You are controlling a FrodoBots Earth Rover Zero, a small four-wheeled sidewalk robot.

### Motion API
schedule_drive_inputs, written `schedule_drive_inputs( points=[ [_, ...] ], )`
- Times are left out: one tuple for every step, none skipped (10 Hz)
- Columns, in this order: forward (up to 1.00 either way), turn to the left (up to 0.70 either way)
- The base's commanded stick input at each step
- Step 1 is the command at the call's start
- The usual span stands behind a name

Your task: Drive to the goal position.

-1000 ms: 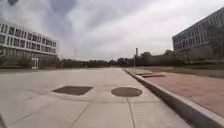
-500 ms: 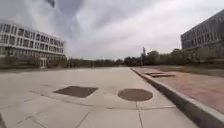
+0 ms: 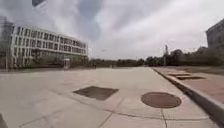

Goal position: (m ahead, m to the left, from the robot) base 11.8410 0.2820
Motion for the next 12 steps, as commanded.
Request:
schedule_drive_inputs(
  points=[
    [0.50, 0.00],
    [0.50, 0.00],
    [0.50, 0.00],
    [0.50, 0.00],
    [0.50, 0.00],
    [0.50, 0.00],
    [0.50, 0.00],
    [0.50, 0.00],
    [0.50, 0.00],
    [0.50, 0.00],
    [0.50, 0.00],
    [0.50, 0.00]
  ],
)
